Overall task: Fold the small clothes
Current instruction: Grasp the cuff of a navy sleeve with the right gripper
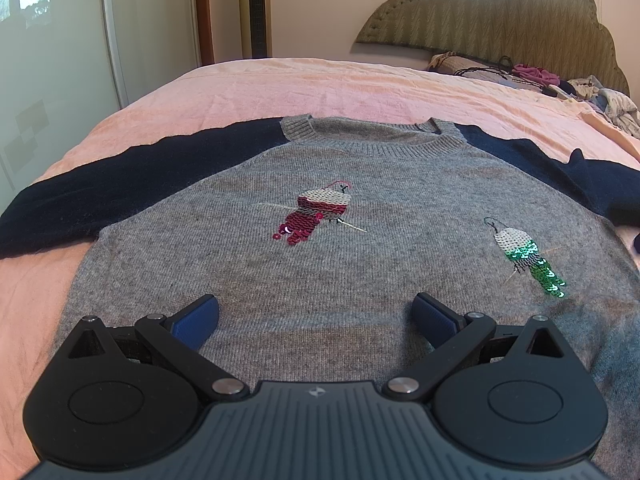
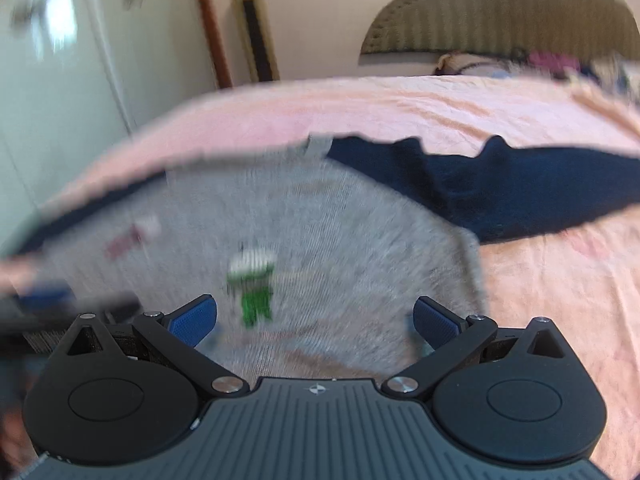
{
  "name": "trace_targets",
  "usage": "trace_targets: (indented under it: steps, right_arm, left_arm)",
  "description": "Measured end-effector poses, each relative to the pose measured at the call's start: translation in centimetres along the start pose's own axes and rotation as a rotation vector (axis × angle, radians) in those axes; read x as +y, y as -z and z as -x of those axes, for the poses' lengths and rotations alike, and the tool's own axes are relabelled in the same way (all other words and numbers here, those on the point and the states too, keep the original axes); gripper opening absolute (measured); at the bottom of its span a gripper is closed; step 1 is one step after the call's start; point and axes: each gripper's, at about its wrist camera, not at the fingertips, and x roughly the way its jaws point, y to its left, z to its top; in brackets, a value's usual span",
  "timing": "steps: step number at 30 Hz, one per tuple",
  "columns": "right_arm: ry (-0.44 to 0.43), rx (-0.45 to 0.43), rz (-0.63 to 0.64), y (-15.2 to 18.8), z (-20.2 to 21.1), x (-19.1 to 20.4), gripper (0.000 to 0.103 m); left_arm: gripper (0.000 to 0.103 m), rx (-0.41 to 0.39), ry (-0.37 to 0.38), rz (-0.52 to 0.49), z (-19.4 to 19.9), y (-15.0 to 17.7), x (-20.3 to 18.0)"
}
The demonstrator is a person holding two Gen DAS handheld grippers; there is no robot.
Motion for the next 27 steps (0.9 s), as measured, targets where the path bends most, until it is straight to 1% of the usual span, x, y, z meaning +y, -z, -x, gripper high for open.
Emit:
trace_targets:
  steps: [2,3,4,6,7,8,9,10,11,13,14,16,19,20,21,22,23,24,25,27]
  right_arm:
    - [-0.034,-0.088,-0.133,-2.0,1.9,-3.8,0.103]
    - [-0.053,-0.115,-0.199,-3.2,2.5,-6.2,0.103]
    - [-0.054,-0.129,-0.267,-4.3,3.0,-8.7,0.103]
    - [-0.025,-0.179,-0.415,-6.0,4.0,-14.3,0.102]
    - [-0.007,-0.215,-0.498,-6.6,4.6,-17.3,0.099]
    - [0.015,-0.247,-0.581,-7.0,5.1,-20.2,0.092]
    - [0.049,-0.266,-0.657,-7.3,5.4,-22.9,0.087]
    - [0.096,-0.265,-0.722,-7.5,5.5,-25.2,0.079]
    - [0.135,-0.248,-0.764,-7.7,5.3,-27.1,0.076]
    - [0.173,-0.203,-0.794,-7.8,4.3,-29.6,0.076]
    - [0.182,-0.193,-0.803,-7.9,3.7,-30.4,0.076]
    - [0.164,-0.189,-0.799,-8.2,2.6,-31.2,0.076]
    - [0.175,-0.202,-0.788,-8.9,0.9,-31.4,0.074]
    - [0.191,-0.206,-0.774,-9.1,0.5,-31.3,0.066]
    - [0.212,-0.195,-0.756,-9.4,0.2,-31.2,0.037]
    - [0.228,-0.179,-0.739,-10.1,-0.1,-31.5,0.014]
    - [0.245,-0.180,-0.725,-10.3,-0.1,-30.9,0.014]
    - [0.241,-0.195,-0.692,-10.6,0.1,-29.8,0.014]
    - [0.210,-0.204,-0.636,-11.0,0.3,-28.0,0.014]
    - [0.117,-0.190,-0.488,-11.9,0.2,-22.6,0.014]
  left_arm:
    - [0.103,-0.002,0.001,0.002,0.1,0.0,0.1]
    - [0.103,-0.002,0.001,0.002,0.1,0.0,0.1]
    - [0.103,-0.003,0.000,0.001,0.1,0.0,0.1]
    - [0.103,-0.004,-0.001,0.001,0.1,0.0,0.0]
    - [0.103,-0.004,-0.001,0.001,0.2,0.0,0.0]
    - [0.103,-0.004,-0.001,0.001,0.2,0.0,0.0]
    - [0.103,-0.004,-0.001,0.000,0.2,0.0,0.0]
    - [0.103,-0.004,-0.001,0.000,0.1,0.0,0.0]
    - [0.103,-0.004,-0.001,0.000,0.1,0.0,0.0]
    - [0.103,-0.004,-0.001,0.000,0.1,0.0,0.0]
    - [0.103,-0.004,-0.001,-0.001,0.2,0.0,0.0]
    - [0.103,-0.004,0.000,-0.002,0.1,0.0,0.0]
    - [0.103,-0.004,0.000,-0.002,0.1,-0.1,0.0]
    - [0.103,-0.005,0.002,-0.001,0.1,-0.1,0.0]
    - [0.103,-0.006,0.004,0.000,0.1,-0.1,0.1]
    - [0.103,-0.007,0.006,0.002,0.1,-0.1,0.1]
    - [0.103,-0.008,0.009,0.004,0.1,-0.1,0.1]
    - [0.103,-0.010,0.014,0.008,0.2,-0.1,0.2]
    - [0.103,-0.012,0.020,0.015,0.2,-0.1,0.3]
    - [0.103,-0.020,0.042,0.039,0.3,-0.2,0.8]
